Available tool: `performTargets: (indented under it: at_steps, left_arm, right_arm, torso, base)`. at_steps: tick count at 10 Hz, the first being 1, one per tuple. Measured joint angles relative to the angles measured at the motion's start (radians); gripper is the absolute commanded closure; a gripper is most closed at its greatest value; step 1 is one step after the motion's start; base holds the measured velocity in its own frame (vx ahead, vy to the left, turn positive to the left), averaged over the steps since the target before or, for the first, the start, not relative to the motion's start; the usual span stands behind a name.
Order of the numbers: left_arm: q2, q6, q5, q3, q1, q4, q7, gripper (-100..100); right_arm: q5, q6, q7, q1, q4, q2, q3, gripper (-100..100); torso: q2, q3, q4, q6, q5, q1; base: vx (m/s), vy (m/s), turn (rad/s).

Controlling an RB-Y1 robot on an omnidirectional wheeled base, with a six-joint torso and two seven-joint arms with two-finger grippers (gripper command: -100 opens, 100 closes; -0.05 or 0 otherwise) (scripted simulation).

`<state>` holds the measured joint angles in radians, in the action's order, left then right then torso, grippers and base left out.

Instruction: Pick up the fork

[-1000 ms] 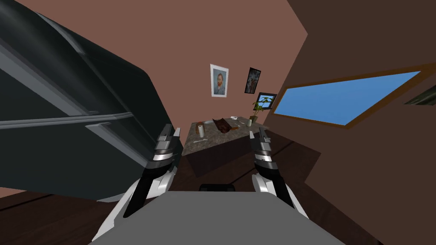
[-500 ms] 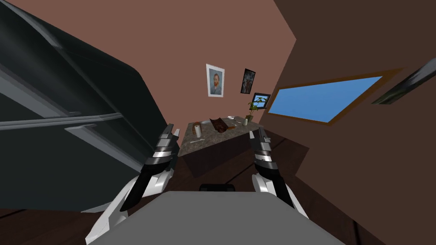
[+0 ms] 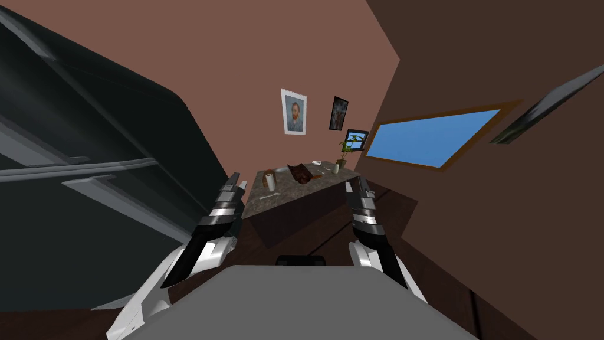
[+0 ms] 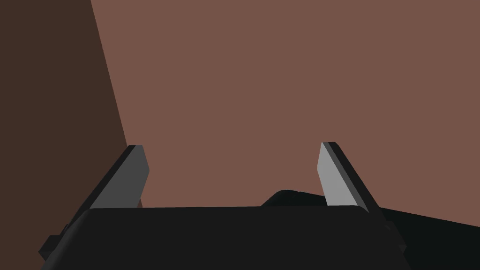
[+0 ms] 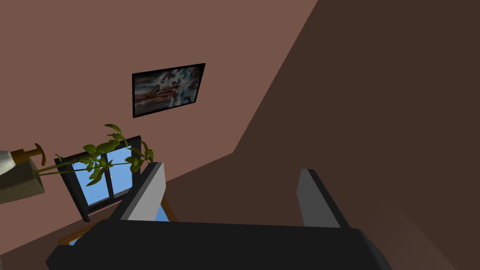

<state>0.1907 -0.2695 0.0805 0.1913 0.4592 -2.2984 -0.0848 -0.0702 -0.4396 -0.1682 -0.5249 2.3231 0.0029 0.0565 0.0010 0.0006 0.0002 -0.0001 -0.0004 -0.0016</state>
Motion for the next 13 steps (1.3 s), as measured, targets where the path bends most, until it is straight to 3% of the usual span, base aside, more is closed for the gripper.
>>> performTargets:
  at_steps: [3,5,12,13]
  left_arm:
    - [0.026,0.081,-0.012,0.043,-0.018,0.016,-0.014,-100]
    - [0.028,0.131,-0.013,0.051,-0.022,0.018,-0.016,-100]
    - [0.070,0.314,-0.041,0.129,-0.044,0.044,-0.043,-100]
    - [0.066,0.332,-0.039,0.127,-0.047,0.046,-0.042,-100]
  right_arm:
    - [0.000,0.000,0.000,0.000,0.000,0.000,0.000,0]
    - [0.000,0.000,0.000,0.000,0.000,0.000,0.000,0]
    - [0.000,0.000,0.000,0.000,0.000,0.000,0.000,0]
    - [0.000,0.000,0.000,0.000,0.000,0.000,0.000,0]
  torso:
    - [0.000,0.000,0.000,0.000,0.000,-0.002]
    - [0.000,0.000,0.000,0.000,0.000,0.001]
    - [0.000,0.000,0.000,0.000,0.000,0.000]
    - [-0.001,0.000,0.000,0.000,0.000,0.001]
  base:
    - [-0.015,-0.049,-0.085]
    - [-0.011,-0.025,-0.064]
    - [-0.005,-0.031,-0.064]
    - [-0.003,-0.041,-0.125]
